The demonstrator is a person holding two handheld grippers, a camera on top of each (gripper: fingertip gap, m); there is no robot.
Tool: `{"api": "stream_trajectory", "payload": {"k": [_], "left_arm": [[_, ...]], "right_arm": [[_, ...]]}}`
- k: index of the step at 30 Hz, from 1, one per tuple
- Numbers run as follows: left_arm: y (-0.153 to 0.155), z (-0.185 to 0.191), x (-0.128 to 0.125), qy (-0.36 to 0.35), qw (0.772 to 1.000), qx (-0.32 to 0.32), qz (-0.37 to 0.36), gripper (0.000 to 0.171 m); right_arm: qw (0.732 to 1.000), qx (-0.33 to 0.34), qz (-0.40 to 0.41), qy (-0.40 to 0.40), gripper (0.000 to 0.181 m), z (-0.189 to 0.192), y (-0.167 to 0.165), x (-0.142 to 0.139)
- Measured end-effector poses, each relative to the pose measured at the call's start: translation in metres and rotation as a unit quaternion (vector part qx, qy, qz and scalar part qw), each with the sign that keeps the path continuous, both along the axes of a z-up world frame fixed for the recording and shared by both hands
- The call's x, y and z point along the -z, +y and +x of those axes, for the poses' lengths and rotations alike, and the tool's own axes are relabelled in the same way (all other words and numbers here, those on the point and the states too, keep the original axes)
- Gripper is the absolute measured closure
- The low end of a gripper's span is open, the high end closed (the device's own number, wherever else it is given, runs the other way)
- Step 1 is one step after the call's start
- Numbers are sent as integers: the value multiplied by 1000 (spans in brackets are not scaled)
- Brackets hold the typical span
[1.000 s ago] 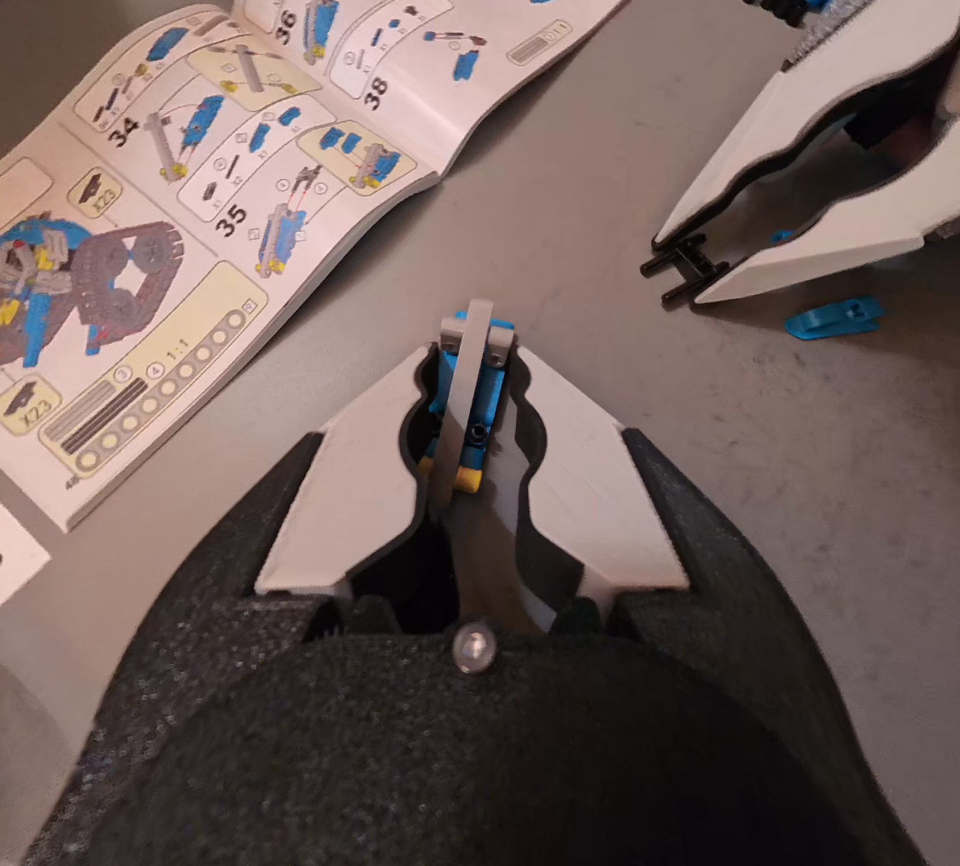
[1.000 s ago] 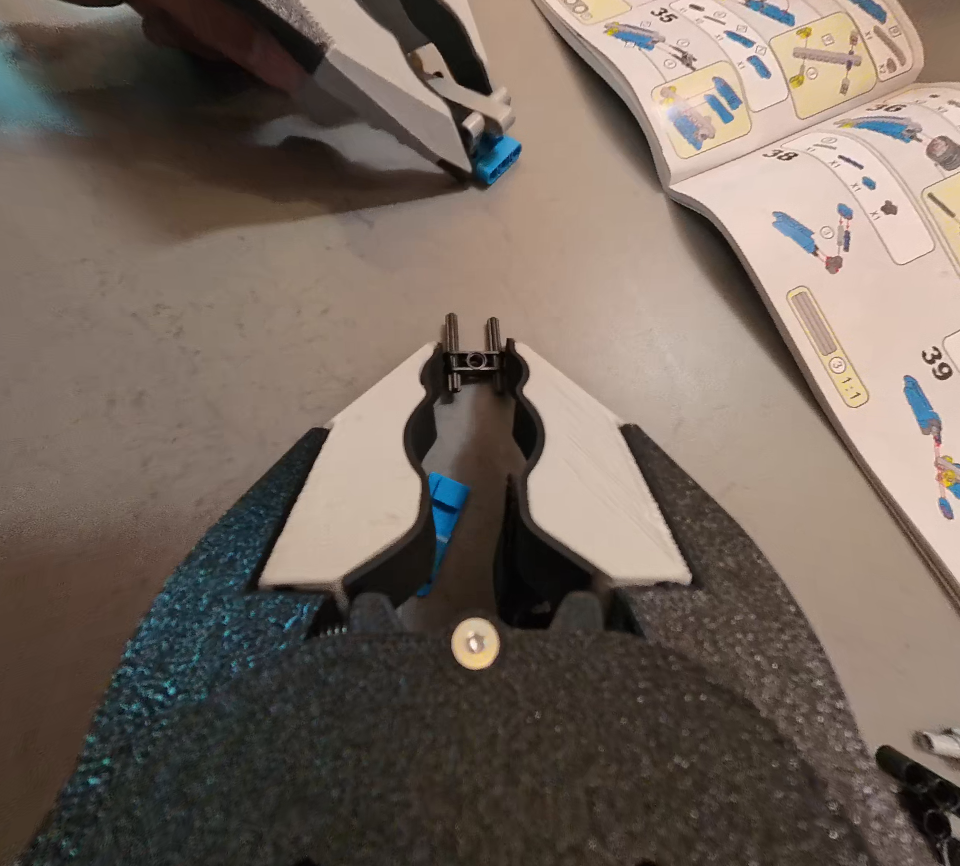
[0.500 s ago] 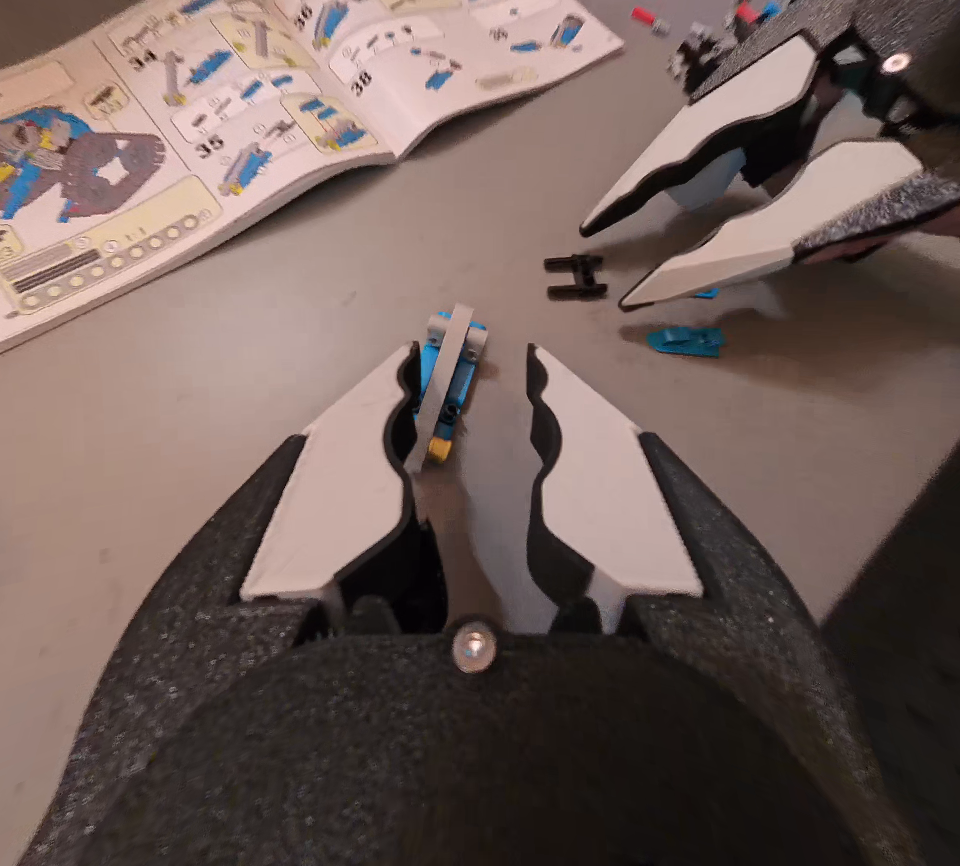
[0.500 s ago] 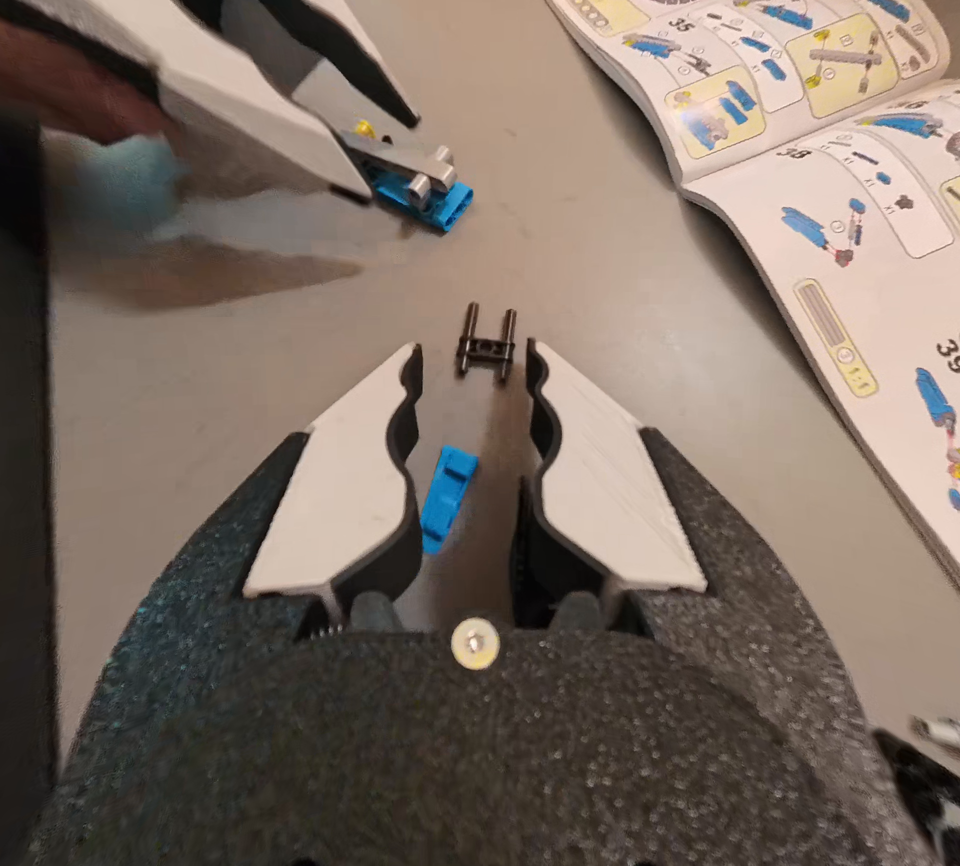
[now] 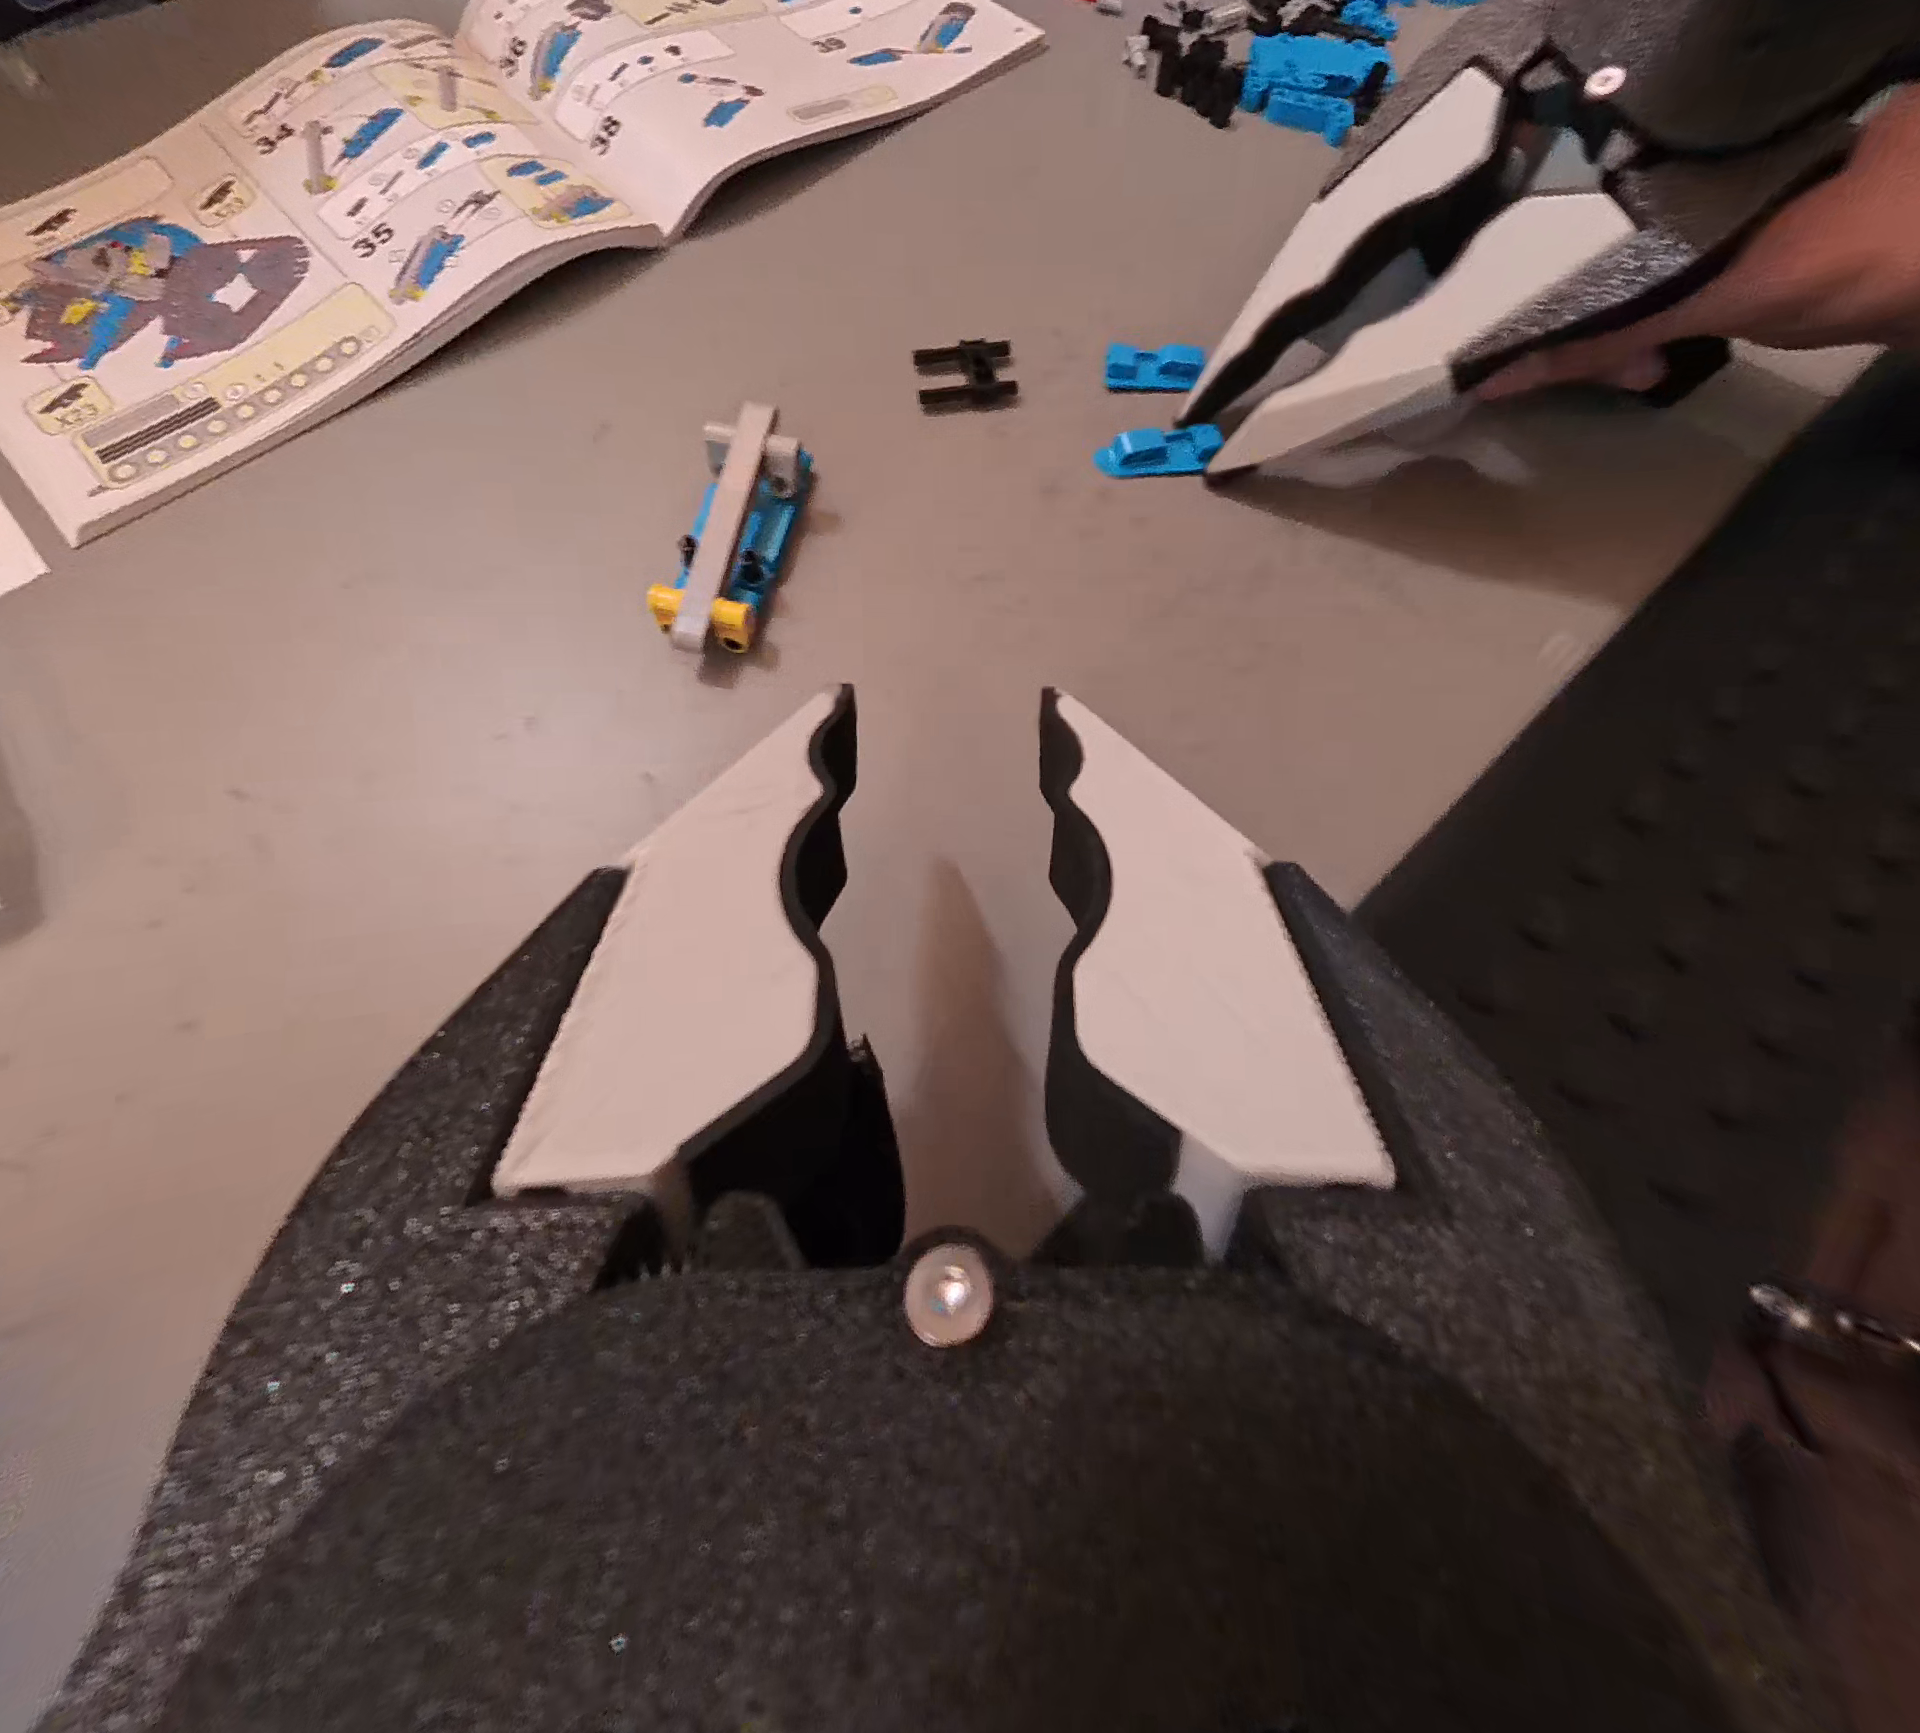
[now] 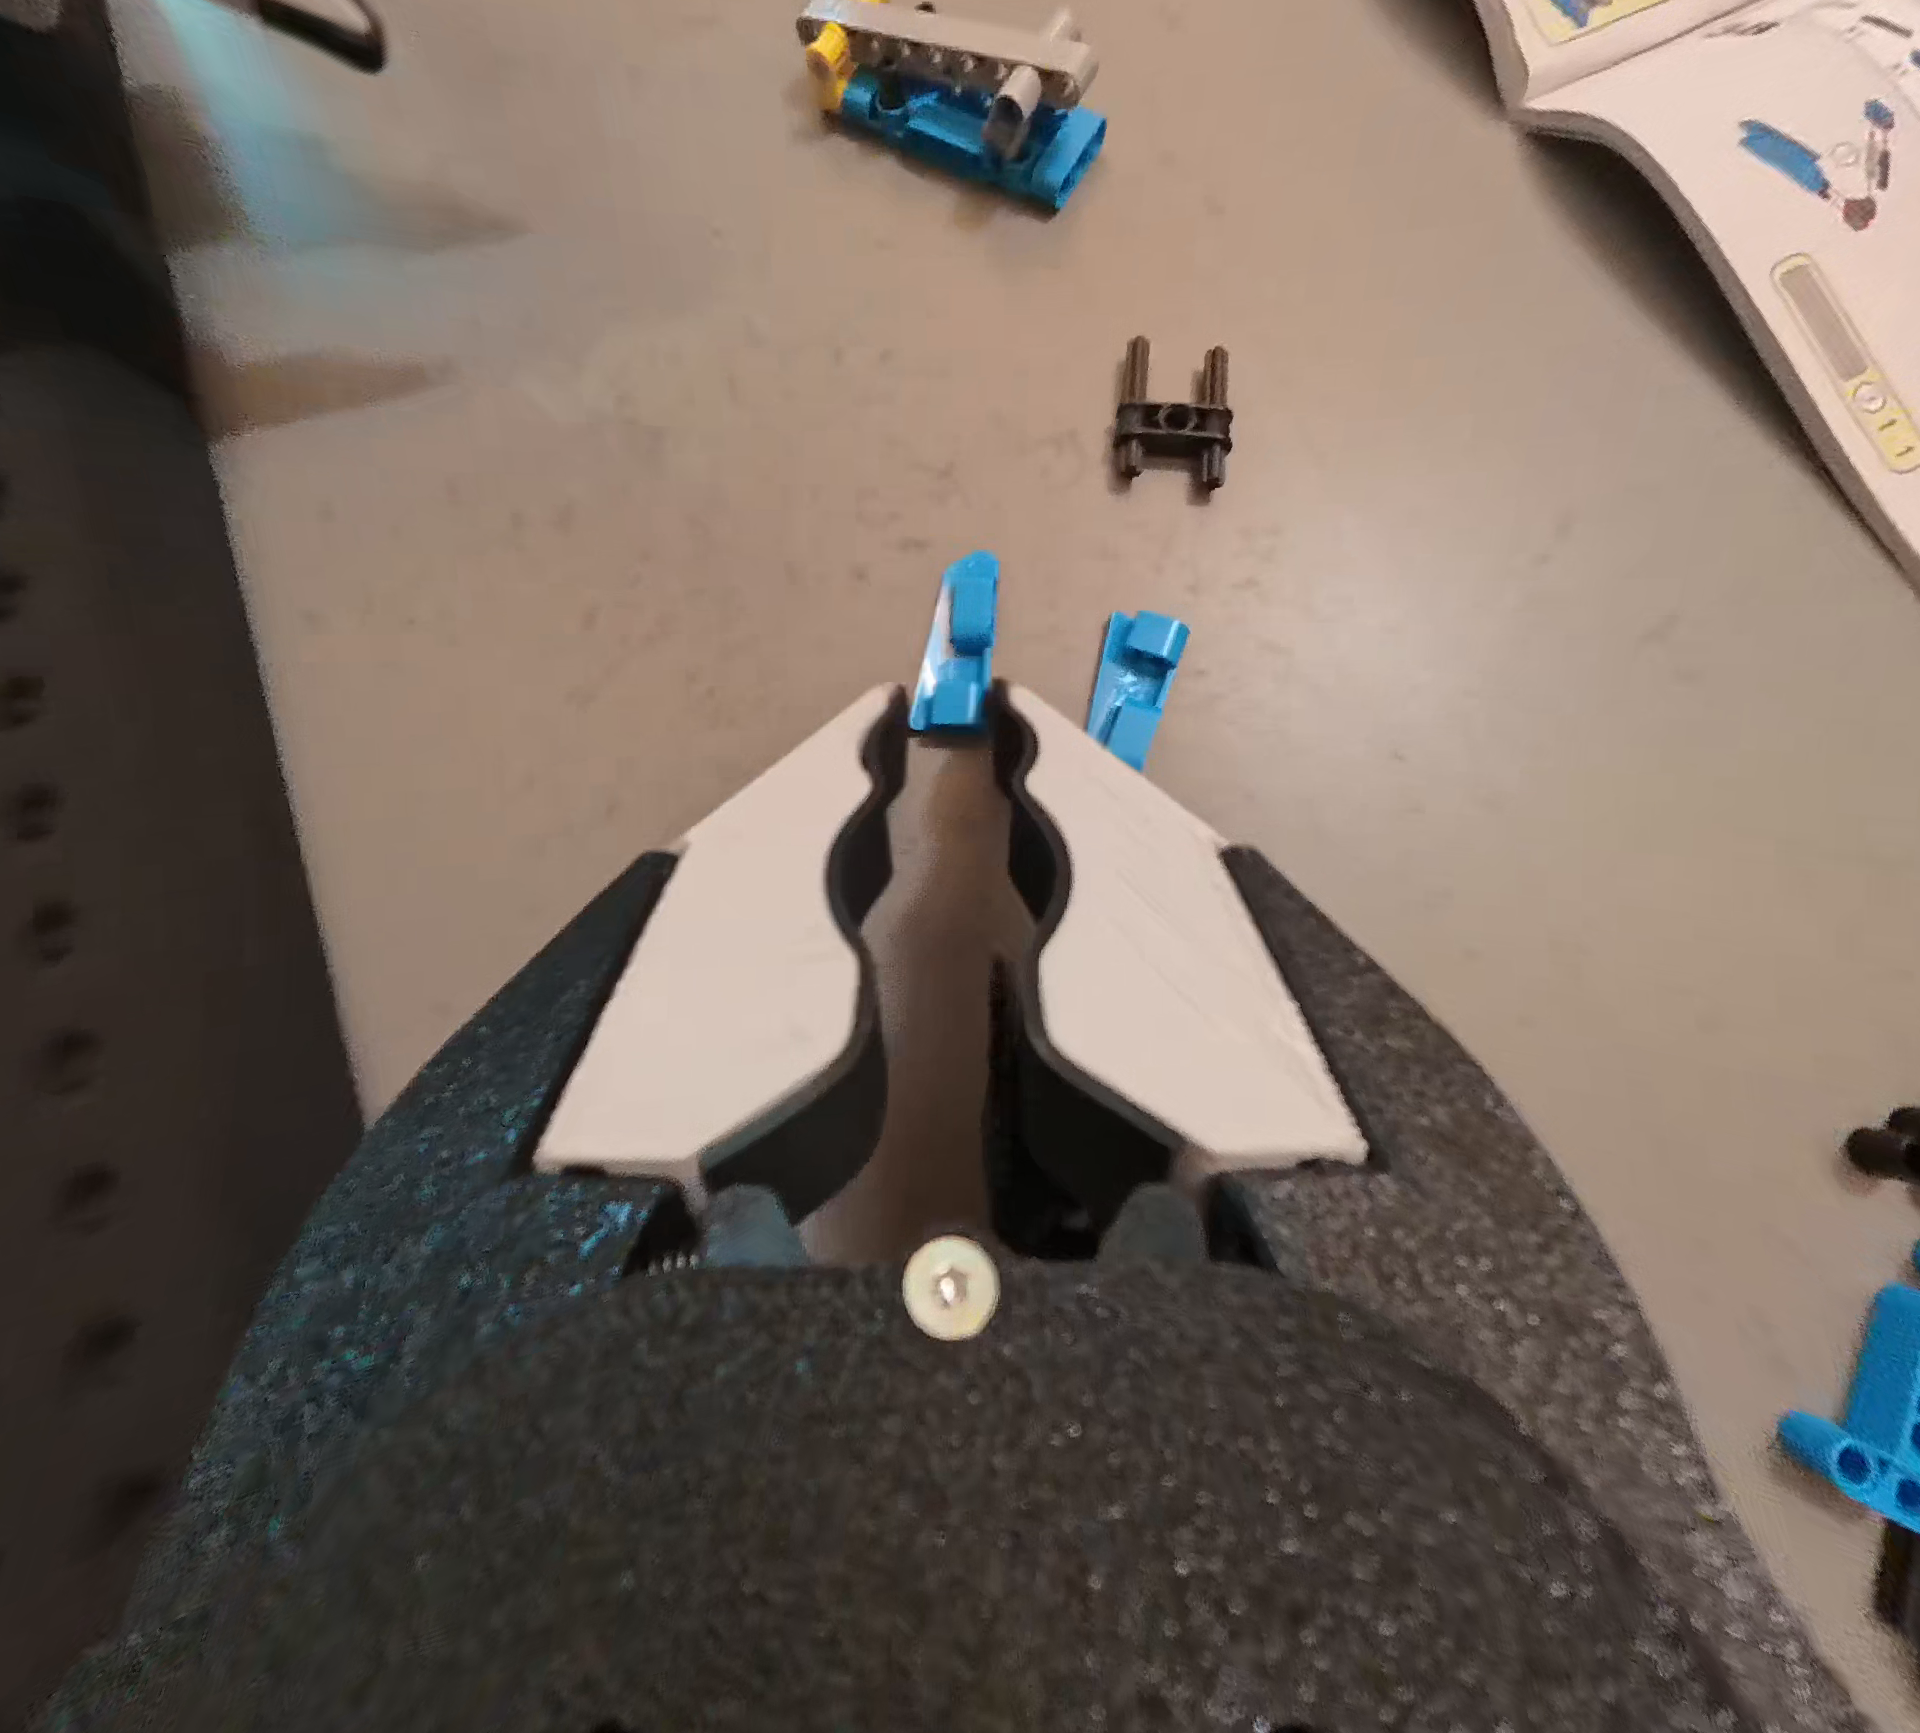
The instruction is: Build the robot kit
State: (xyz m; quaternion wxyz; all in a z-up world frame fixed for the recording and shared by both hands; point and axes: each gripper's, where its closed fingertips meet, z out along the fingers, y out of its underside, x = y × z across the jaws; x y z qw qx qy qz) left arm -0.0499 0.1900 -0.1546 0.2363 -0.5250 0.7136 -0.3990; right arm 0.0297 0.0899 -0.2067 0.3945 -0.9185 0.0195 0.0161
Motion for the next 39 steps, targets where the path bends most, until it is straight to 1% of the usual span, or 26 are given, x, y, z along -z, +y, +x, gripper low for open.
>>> {"api": "stream_trajectory", "payload": {"k": [3, 5, 7, 10, 12, 15, 17, 18, 20, 22, 24, 26, 28, 29, 30, 31, 33, 34, 35, 36, 38, 39], "left_arm": [[-8, -6, -1, -11, 1000, 11, 4, 138], [-10, -8, -4, -21, 1000, 16, 7, 138], [-14, -7, -11, -36, 999, 23, -6, 138], [-19, -5, -23, -49, 997, 28, -54, 138], [-17, -1, -28, -53, 995, 17, -85, 138], [-8, 3, -37, -67, 990, -4, -123, 138], [-2, 3, -37, -69, 988, -11, -138, 138], [0, 4, -34, -63, 988, -14, -138, 138], [8, 4, -25, -45, 991, -25, -127, 142], [15, 5, -20, -40, 991, -38, -119, 143], [18, 8, -20, -41, 992, -43, -112, 143], [20, 15, -20, -51, 994, -46, -82, 142], [19, 25, -23, -73, 996, -40, -41, 143], [17, 30, -25, -87, 996, -32, -19, 147], [16, 34, -26, -102, 994, -28, 4, 157], [17, 39, -29, -116, 992, -35, 22, 159], [13, 45, -32, -132, 990, -36, 23, 156], [7, 47, -33, -131, 991, -30, 13, 147], [5, 49, -33, -127, 991, -31, 3, 140], [3, 52, -33, -122, 992, -35, -8, 137], [3, 56, -35, -113, 991, -45, -51, 136], [2, 57, -37, -106, 990, -47, -85, 136]], "right_arm": [[1000, 13, -2, -6, 167, 0, 0, -1], [1000, 10, 11, 4, 168, -5, 4, -7], [998, 15, 46, 34, 168, -10, 14, -21], [987, 47, 132, 84, 168, -5, 36, -58], [967, 70, 208, 126, 168, 5, 52, -88], [923, 97, 313, 203, 168, 27, 70, -124], [895, 100, 362, 243, 168, 41, 79, -132], [886, 97, 371, 261, 168, 44, 83, -132], [880, 93, 368, 285, 168, 43, 88, -124], [881, 80, 371, 282, 168, 35, 88, -120], [887, 77, 358, 280, 168, 28, 88, -112], [887, 77, 350, 289, 168, 25, 90, -108], [880, 71, 345, 317, 168, 20, 94, -108], [877, 67, 341, 332, 168, 18, 96, -108], [875, 64, 334, 345, 168, 15, 98, -106], [873, 63, 327, 356, 168, 13, 100, -104], [873, 60, 318, 366, 168, 7, 101, -101], [875, 57, 314, 364, 168, 5, 101, -100], [885, 58, 305, 348, 168, 2, 100, -97], [901, 62, 294, 314, 168, 1, 100, -94], [938, 73, 277, 197, 171, 4, 98, -91], [951, 68, 268, 136, 171, 3, 97, -93]]}}
